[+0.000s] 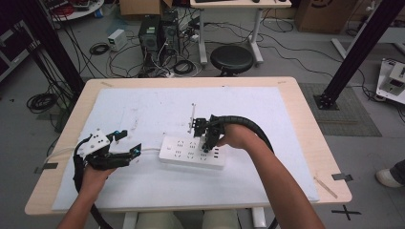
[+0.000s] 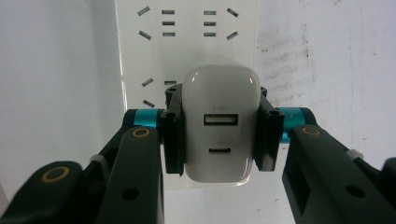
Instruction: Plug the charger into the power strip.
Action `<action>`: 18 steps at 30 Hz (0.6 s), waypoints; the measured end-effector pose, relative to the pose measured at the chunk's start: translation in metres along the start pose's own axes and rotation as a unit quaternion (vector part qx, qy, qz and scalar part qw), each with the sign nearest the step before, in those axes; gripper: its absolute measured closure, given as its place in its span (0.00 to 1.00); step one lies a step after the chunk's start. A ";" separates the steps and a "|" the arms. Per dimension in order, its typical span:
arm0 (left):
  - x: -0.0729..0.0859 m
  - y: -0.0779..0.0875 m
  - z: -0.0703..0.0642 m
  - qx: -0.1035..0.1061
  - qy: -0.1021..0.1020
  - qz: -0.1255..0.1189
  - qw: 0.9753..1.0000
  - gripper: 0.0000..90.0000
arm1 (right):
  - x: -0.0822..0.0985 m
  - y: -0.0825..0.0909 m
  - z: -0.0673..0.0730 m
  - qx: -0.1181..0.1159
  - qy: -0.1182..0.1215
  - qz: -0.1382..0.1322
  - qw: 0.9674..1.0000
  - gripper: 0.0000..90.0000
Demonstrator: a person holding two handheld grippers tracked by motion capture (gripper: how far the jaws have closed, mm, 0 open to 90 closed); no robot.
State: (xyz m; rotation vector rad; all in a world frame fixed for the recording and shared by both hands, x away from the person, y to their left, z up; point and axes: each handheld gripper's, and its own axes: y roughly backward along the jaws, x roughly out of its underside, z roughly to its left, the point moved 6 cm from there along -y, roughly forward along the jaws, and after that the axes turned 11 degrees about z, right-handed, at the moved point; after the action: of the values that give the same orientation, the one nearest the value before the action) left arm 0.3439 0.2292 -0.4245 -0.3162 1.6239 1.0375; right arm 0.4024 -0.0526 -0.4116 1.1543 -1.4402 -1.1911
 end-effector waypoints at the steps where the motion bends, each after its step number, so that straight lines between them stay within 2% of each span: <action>1: 0.000 0.000 0.000 0.000 0.001 -0.001 1.000 0.26 | -0.002 0.001 -0.001 -0.001 0.005 0.015 1.000 0.71; 7: 0.000 -0.002 0.000 0.001 0.000 0.002 1.000 0.26 | -0.004 0.001 -0.002 -0.009 0.005 0.025 1.000 0.71; 11: 0.000 -0.001 0.000 0.000 0.002 0.001 1.000 0.26 | -0.007 0.000 0.000 0.004 0.017 0.034 0.999 0.71; 12: 0.000 -0.001 0.000 -0.001 0.000 0.001 1.000 0.26 | -0.009 -0.001 0.001 0.007 0.020 0.037 0.999 0.71; 13: 0.000 0.000 0.000 -0.002 0.002 -0.003 1.000 0.26 | -0.010 -0.007 0.002 0.012 0.021 0.058 0.998 0.71; 16: 0.000 0.001 0.000 -0.003 0.003 -0.004 1.000 0.26 | -0.012 -0.009 -0.001 0.000 0.019 0.054 0.998 0.71; 18: 0.000 0.001 0.000 -0.004 0.003 -0.003 1.000 0.26 | -0.012 -0.009 -0.001 -0.007 0.009 0.054 0.998 0.71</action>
State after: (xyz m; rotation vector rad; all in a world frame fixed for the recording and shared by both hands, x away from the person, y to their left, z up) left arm 0.3430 0.2301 -0.4239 -0.3303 1.6239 1.0393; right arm 0.4057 -0.0416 -0.4211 1.0610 -1.4596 -1.1125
